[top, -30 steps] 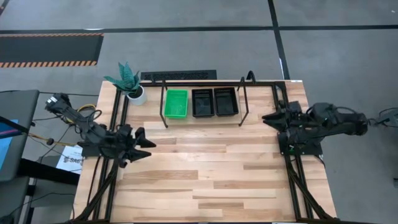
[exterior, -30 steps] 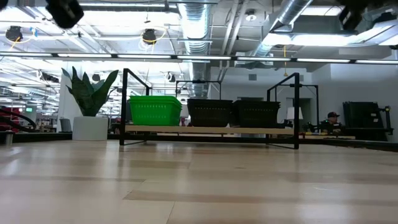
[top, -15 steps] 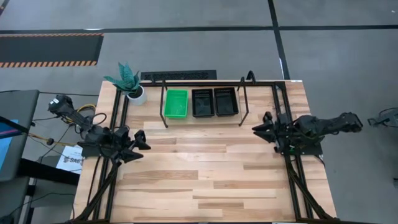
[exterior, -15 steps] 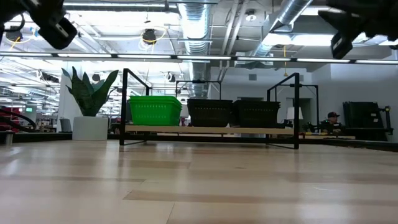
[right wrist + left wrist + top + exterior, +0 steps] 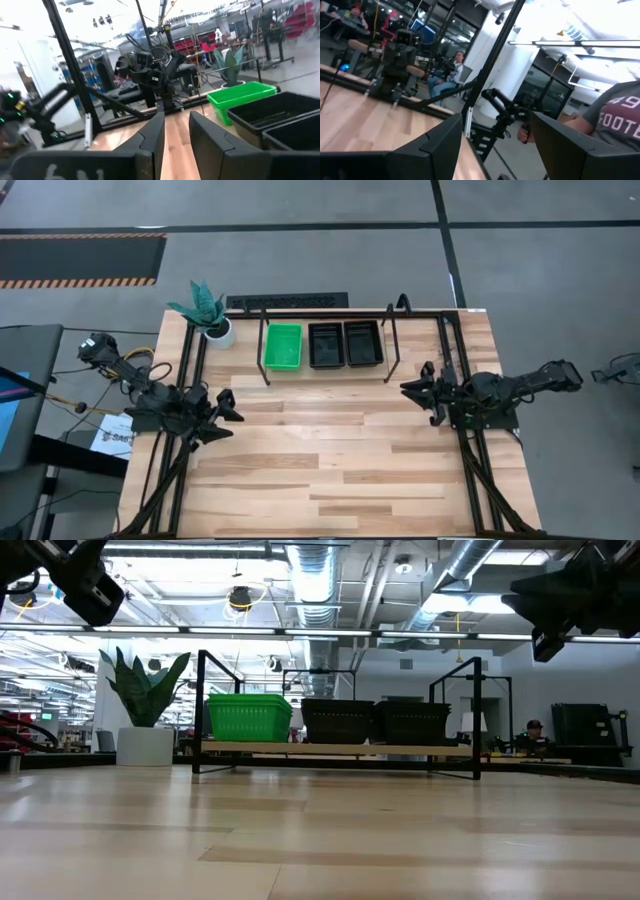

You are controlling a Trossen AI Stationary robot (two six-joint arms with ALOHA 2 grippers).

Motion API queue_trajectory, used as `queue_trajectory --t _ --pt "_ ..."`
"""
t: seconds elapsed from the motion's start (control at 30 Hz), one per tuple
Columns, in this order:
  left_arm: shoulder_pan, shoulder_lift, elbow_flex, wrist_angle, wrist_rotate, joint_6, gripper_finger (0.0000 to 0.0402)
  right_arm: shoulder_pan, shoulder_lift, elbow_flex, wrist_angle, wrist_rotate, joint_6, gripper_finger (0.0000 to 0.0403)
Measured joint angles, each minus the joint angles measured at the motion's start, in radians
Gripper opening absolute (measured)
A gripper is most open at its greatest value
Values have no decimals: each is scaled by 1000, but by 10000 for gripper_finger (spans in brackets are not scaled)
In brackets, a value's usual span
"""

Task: Stack baskets on shelf by color
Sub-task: Return to Home Position

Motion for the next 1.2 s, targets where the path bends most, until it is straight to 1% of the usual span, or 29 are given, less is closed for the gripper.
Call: queue_trajectory --t 0.1,0.23,0.4,0.5,0.63,0.73,0.83,0.93,1.03,1.13,1.2 --pt "0 0 0 -28 -26 -1 226 -2 0 0 -8 31 -39 113" --pt "0 0 -1 -78 -49 1 226 -2 0 -1 -73 75 -28 113" --pt "0 0 -1 -177 -81 -39 226 -2 0 -1 -145 75 -4 113" --pt "0 0 -1 -222 -106 -55 226 -2 0 -2 -168 75 -17 113" --pt "0 0 -2 -245 -110 -55 226 -2 0 -2 -196 77 -59 113" --pt "0 0 -2 -289 -111 -57 226 -2 0 -2 -248 122 -77 113" --pt "0 0 -2 -325 -135 -72 226 -2 0 -2 -255 176 -79 113" --pt "0 0 -3 -350 -167 -82 226 -2 0 -2 -252 181 -87 113" --pt "0 0 -3 -340 -207 -82 226 -2 0 -3 -215 163 -69 113" --pt "0 -1 -3 -330 -213 -64 226 -2 0 -3 -170 60 -78 113" --pt "0 0 -3 -330 -215 -53 226 -2 0 -3 -155 15 -86 113"
